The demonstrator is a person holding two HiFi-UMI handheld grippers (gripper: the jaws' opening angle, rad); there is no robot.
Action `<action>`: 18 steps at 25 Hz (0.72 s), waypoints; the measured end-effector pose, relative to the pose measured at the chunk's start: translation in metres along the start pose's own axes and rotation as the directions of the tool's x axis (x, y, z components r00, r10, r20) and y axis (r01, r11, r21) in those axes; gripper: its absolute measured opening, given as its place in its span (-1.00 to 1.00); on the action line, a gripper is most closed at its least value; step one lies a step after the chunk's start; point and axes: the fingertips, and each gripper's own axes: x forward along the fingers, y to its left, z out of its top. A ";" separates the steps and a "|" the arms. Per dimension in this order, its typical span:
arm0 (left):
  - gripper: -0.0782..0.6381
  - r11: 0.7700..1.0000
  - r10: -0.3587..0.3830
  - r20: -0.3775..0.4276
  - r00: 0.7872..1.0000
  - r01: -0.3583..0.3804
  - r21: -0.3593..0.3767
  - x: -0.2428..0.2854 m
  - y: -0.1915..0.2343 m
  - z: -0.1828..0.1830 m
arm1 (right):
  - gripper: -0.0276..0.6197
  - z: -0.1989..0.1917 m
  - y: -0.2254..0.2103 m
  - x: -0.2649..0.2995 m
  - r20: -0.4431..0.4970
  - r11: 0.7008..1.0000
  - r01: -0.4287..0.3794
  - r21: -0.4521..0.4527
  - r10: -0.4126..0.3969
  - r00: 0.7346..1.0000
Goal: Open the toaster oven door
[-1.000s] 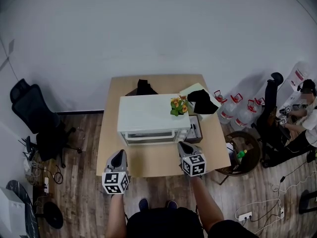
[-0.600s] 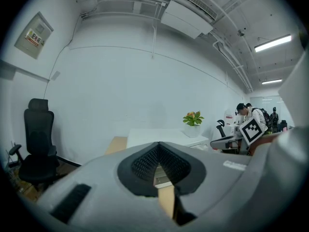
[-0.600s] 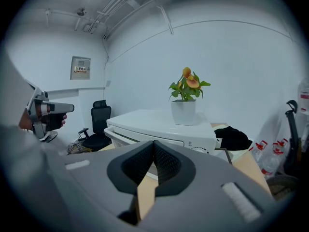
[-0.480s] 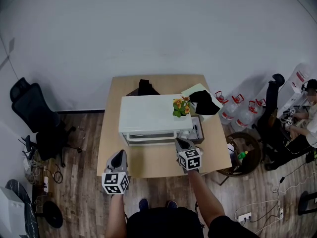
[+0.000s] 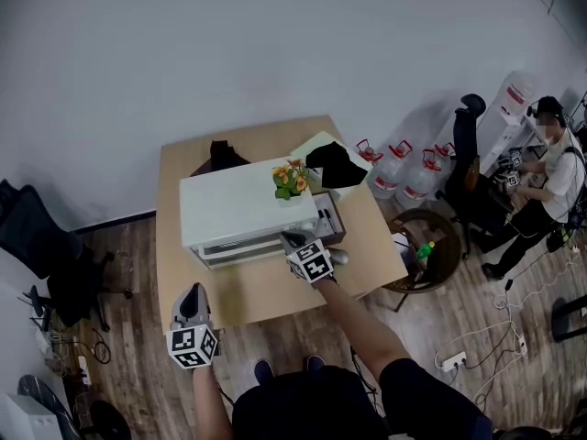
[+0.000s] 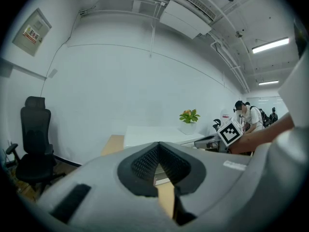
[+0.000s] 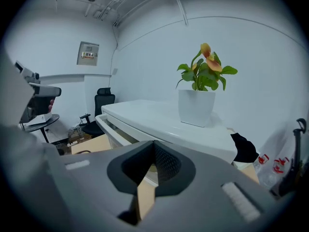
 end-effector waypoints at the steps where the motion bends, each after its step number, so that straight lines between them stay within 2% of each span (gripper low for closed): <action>1: -0.79 1.000 -0.005 0.000 1.000 0.005 0.001 0.001 -0.003 0.001 | -0.88 -0.002 -0.002 -0.002 -0.003 1.000 0.000 0.003 0.000 1.000; 7: -0.79 1.000 -0.006 0.015 1.000 0.006 0.002 -0.001 -0.001 0.010 | -0.88 -0.001 -0.010 0.003 -0.011 0.999 0.032 0.032 -0.032 0.999; 18: -0.79 1.000 -0.003 0.001 1.000 0.003 0.009 -0.007 -0.005 0.005 | -0.88 -0.001 -0.010 0.003 0.003 0.997 -0.008 0.083 0.008 1.000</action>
